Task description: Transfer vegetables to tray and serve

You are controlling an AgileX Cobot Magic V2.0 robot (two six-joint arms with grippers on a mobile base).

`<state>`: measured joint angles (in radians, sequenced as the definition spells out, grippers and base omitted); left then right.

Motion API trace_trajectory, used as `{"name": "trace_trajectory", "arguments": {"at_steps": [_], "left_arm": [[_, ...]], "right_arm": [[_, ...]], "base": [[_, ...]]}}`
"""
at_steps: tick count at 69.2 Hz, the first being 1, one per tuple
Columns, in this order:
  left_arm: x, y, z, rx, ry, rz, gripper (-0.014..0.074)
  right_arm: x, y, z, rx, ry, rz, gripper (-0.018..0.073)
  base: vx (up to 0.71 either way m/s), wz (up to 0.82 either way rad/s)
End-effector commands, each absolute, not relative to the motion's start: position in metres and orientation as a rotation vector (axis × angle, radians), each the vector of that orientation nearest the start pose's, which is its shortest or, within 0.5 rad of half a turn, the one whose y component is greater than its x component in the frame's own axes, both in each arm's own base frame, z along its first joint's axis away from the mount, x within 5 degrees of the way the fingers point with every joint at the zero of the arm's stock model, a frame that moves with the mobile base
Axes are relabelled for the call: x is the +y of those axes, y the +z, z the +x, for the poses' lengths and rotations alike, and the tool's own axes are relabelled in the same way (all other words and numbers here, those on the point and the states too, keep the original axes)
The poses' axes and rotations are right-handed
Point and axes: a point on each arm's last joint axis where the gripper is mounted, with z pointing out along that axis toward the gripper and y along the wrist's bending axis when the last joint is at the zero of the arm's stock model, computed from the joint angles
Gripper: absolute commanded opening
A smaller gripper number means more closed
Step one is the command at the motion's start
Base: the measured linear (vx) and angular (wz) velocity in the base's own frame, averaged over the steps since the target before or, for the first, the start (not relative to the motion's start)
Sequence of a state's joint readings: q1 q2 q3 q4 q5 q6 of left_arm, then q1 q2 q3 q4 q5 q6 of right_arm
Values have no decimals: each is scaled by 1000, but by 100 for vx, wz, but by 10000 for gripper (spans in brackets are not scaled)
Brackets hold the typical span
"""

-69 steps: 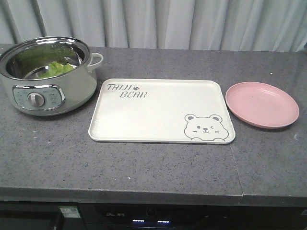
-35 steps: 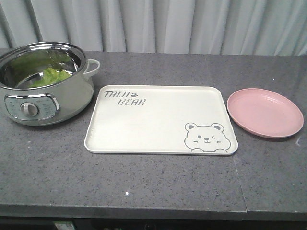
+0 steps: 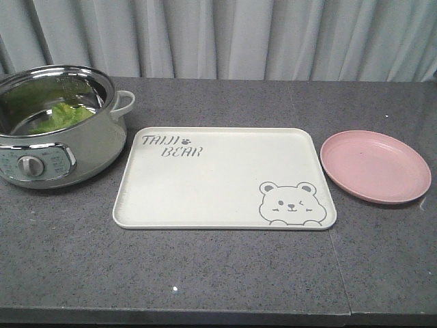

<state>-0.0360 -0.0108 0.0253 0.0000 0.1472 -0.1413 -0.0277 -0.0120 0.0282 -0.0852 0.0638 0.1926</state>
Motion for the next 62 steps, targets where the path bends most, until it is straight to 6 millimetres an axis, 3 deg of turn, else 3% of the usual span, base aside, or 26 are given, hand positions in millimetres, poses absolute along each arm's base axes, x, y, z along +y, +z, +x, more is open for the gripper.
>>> {"name": "trace_trajectory", "arguments": {"at_steps": [1,62], "left_arm": [[-2,192,58,1592,-142,-86,-6],[-2,192,58,1592,-142,-86,-6]], "right_arm": [[-2,201,57,1496,48,92,-2],[-2,201,57,1494,48,92,-2]], "base": [[2,-1],[1,-1]]}}
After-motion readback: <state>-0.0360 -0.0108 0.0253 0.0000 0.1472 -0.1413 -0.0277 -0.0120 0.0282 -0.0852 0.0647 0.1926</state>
